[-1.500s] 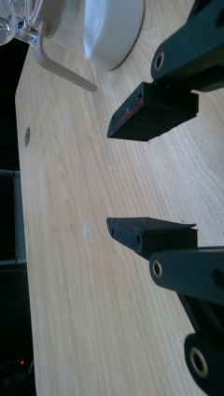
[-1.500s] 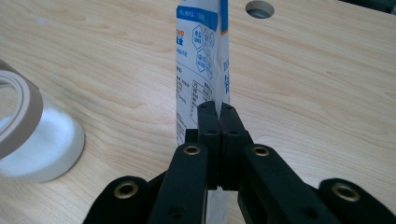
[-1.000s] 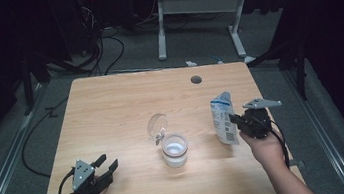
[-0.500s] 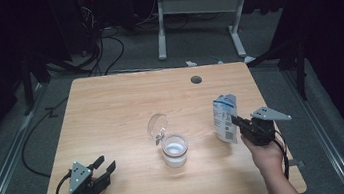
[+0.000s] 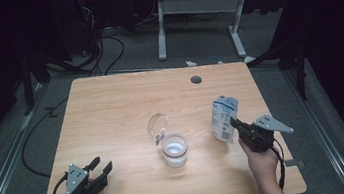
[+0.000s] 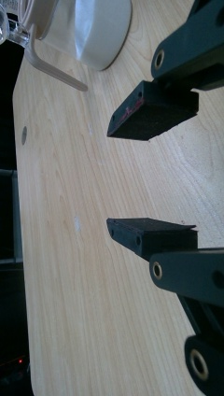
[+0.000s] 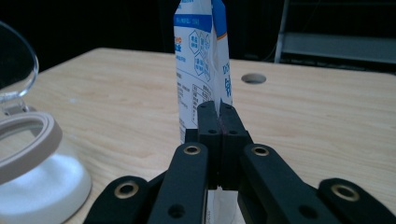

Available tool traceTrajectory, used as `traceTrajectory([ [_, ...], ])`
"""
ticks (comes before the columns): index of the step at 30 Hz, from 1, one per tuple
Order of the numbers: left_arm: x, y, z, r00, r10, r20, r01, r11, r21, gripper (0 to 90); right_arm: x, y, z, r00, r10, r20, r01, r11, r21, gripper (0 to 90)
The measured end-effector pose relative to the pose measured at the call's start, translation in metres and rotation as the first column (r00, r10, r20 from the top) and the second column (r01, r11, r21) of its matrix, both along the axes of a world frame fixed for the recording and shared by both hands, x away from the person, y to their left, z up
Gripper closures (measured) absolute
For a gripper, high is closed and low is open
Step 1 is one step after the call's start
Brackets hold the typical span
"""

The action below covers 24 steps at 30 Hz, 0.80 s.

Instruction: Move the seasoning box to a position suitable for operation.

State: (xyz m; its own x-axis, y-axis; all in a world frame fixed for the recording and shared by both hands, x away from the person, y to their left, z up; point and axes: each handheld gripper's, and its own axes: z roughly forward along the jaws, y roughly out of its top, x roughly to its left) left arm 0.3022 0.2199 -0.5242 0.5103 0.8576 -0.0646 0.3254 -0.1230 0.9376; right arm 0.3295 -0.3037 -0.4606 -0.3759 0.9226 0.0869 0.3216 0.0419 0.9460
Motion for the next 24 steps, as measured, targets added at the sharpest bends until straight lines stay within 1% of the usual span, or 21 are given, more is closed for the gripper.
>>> traceTrajectory([
  [1, -0.001, 0.0, 0.0, 1.0, 0.006, 0.001, -0.006, 0.9999, 0.01, 49.3, 0.001, -0.001, 0.0, 1.0, 0.003, 0.001, -0.003, 1.0, -0.003, 90.0],
  [2, -0.001, 0.0, 0.0, 1.0, 0.006, 0.001, -0.006, 0.9999, 0.01, 49.3, 0.001, -0.001, 0.0, 1.0, 0.003, 0.001, -0.003, 1.0, -0.003, 90.0],
  [3, -0.001, 0.0, 0.0, 1.0, 0.009, 0.003, -0.009, 0.9997, 0.024, 49.3, 0.0, -0.003, 0.001, 0.9999, 0.015, 0.007, -0.016, 1.0, 0.022, 90.0],
  [5, -0.003, 0.0, 0.0, 0.9999, 0.013, 0.003, -0.013, 0.9994, 0.033, 49.2, 0.0, -0.004, 0.001, 0.9998, 0.016, 0.014, -0.017, 0.999, 0.028, 90.0],
  [6, -0.004, 0.0, 0.0, 0.9999, 0.015, 0.003, -0.015, 0.9993, 0.035, 49.1, -0.001, -0.004, 0.001, 0.9998, 0.011, 0.018, -0.011, 1.0, 0.019, 90.0],
  [8, -0.005, 0.0, -0.001, 0.9999, 0.017, 0.001, -0.017, 0.9991, 0.04, 49.1, -0.001, -0.006, 0.0, 0.9998, 0.011, 0.016, -0.012, 1.0, 0.023, 90.0],
  [11, -0.006, 0.001, -0.002, 0.9998, 0.021, -0.005, -0.021, 0.9991, 0.036, 48.9, 0.0, -0.008, -0.001, 0.9999, 0.003, 0.015, -0.003, 1.0, 0.012, 90.0],
  [12, -0.006, 0.001, -0.002, 0.9997, 0.022, -0.005, -0.022, 0.9991, 0.036, 48.9, 0.0, -0.01, -0.003, 0.9998, -0.006, 0.017, 0.006, 1.0, -0.005, 90.0],
  [13, -0.006, 0.001, -0.003, 0.9998, 0.021, -0.006, -0.02, 0.9991, 0.038, 48.9, 0.0, -0.01, -0.003, 0.9998, -0.013, 0.017, 0.013, 1.0, -0.007, 90.0],
  [17, -0.006, 0.001, -0.004, 0.9999, 0.015, -0.008, -0.014, 0.999, 0.042, 48.8, 0.002, -0.017, -0.006, 0.9995, -0.029, 0.012, 0.029, 1.0, -0.006, 90.0],
  [18, -0.006, 0.002, -0.004, 0.9999, 0.013, -0.009, -0.013, 0.9991, 0.041, 48.6, 0.003, -0.022, -0.009, 0.9989, -0.046, 0.006, 0.046, 0.999, -0.007, 90.0],
  [19, -0.006, 0.002, -0.004, 0.9999, 0.011, -0.011, -0.01, 0.9991, 0.041, 48.3, 0.003, -0.024, -0.011, 0.9987, -0.052, 0.004, 0.052, 0.999, -0.005, 90.0],
  [20, -0.006, 0.002, -0.004, 0.9999, 0.011, -0.011, -0.01, 0.9991, 0.041, 48.3, 0.003, -0.024, -0.011, 0.9987, -0.052, 0.004, 0.052, 0.999, -0.005, 90.0],
  [23, -0.005, 0.001, -0.005, 0.9999, 0.006, -0.015, -0.006, 0.9992, 0.039, 48.2, 0.004, -0.03, -0.016, 0.9968, -0.08, 0.006, 0.08, 0.997, -0.009, 90.0],
  [24, -0.005, 0.001, -0.005, 0.9999, 0.006, -0.015, -0.006, 0.9992, 0.039, 48.2, 0.004, -0.03, -0.016, 0.9968, -0.08, 0.006, 0.08, 0.997, -0.009, 90.0],
])
